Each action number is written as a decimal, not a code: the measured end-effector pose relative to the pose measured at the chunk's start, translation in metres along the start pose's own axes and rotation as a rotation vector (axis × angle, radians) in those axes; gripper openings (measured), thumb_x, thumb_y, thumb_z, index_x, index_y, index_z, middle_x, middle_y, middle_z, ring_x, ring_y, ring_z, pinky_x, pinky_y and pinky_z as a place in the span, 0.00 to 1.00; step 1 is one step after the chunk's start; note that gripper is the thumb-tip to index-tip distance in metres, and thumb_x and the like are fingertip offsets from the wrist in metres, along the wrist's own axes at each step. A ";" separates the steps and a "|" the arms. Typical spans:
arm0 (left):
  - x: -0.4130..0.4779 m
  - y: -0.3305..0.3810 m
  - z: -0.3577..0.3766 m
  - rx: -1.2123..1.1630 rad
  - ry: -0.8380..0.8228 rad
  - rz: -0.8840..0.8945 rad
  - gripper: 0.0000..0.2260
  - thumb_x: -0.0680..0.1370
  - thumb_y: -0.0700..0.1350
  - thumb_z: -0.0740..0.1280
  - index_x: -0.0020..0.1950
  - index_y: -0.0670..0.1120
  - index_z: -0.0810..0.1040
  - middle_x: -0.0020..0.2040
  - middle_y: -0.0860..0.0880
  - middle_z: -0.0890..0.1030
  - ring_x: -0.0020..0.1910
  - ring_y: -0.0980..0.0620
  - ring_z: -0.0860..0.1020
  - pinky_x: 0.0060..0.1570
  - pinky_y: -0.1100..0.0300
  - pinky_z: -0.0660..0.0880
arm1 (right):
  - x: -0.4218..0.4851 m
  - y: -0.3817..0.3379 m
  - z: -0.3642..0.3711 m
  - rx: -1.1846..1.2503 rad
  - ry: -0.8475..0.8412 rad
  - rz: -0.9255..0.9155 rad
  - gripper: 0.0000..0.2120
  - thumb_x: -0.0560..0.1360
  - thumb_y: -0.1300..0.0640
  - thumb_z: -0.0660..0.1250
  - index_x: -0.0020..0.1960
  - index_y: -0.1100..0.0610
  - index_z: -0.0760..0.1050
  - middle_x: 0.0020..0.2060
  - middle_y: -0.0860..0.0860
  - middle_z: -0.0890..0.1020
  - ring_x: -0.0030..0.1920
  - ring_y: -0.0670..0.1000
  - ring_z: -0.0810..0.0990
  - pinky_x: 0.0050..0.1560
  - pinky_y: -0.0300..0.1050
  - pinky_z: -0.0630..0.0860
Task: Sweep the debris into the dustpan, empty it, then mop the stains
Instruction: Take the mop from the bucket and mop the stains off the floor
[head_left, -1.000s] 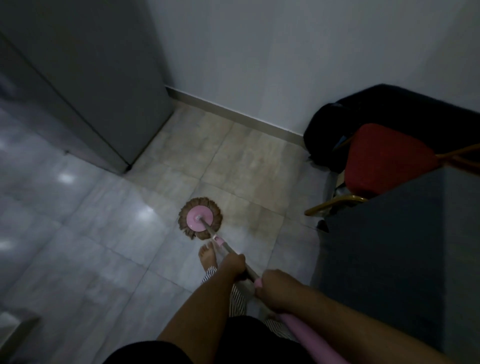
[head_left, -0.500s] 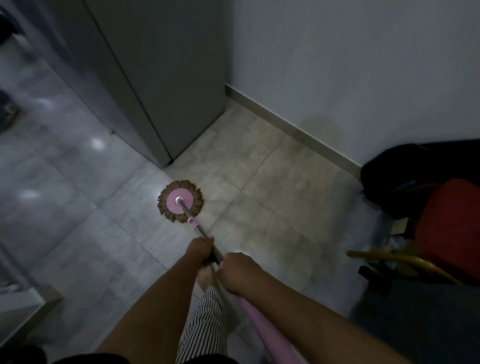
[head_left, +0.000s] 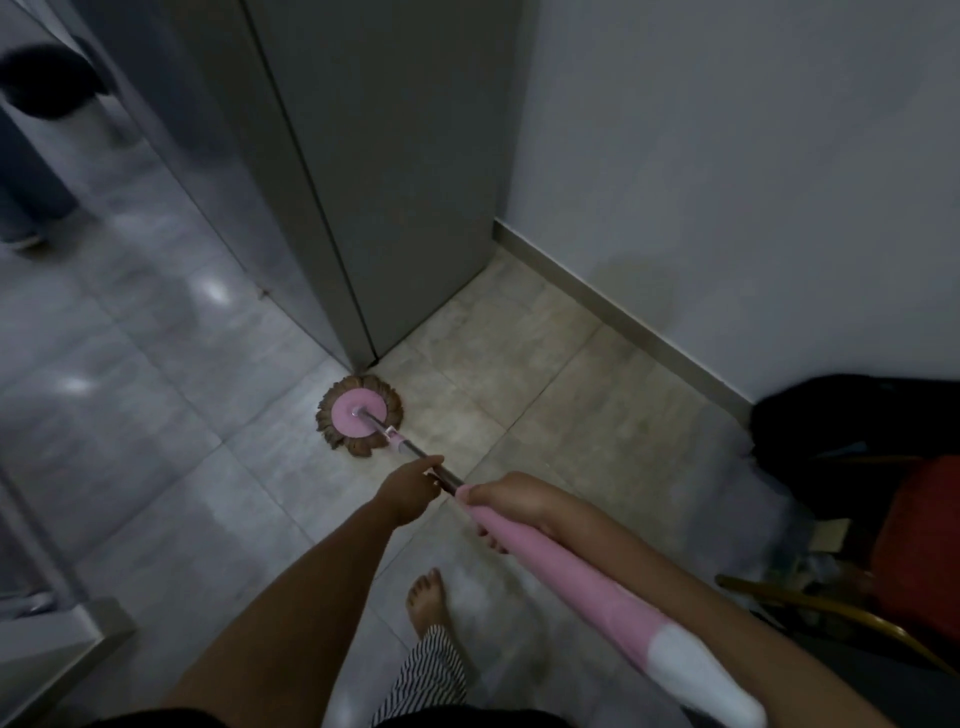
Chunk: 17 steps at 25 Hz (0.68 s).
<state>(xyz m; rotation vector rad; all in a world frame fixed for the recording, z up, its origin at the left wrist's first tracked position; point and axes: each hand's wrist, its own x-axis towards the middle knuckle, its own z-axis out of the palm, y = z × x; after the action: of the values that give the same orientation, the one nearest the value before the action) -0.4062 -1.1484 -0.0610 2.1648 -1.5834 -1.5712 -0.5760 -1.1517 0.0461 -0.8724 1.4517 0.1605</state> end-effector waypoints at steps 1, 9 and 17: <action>-0.006 0.004 0.008 0.085 0.008 0.060 0.22 0.79 0.41 0.64 0.74 0.48 0.69 0.67 0.43 0.76 0.63 0.48 0.75 0.61 0.60 0.71 | -0.008 0.007 -0.008 0.019 -0.012 0.006 0.16 0.77 0.47 0.65 0.50 0.61 0.77 0.35 0.54 0.81 0.27 0.47 0.78 0.26 0.33 0.74; -0.062 0.083 0.121 0.293 0.251 0.314 0.18 0.76 0.55 0.66 0.65 0.55 0.77 0.58 0.49 0.77 0.55 0.52 0.75 0.55 0.61 0.72 | -0.111 0.100 -0.106 0.093 -0.115 -0.088 0.18 0.77 0.44 0.65 0.57 0.58 0.80 0.35 0.47 0.83 0.29 0.41 0.79 0.30 0.32 0.76; -0.091 0.178 0.175 -0.034 0.354 0.312 0.12 0.72 0.57 0.69 0.52 0.55 0.83 0.40 0.53 0.83 0.37 0.55 0.79 0.35 0.62 0.69 | -0.167 0.152 -0.154 0.494 0.244 -0.570 0.13 0.75 0.63 0.68 0.58 0.53 0.76 0.56 0.48 0.81 0.51 0.47 0.81 0.53 0.45 0.79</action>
<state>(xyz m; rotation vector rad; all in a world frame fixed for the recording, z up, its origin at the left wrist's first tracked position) -0.6527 -1.0819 0.0121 1.9243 -1.6575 -1.0516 -0.8149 -1.0714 0.1518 -0.8733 1.3212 -0.7234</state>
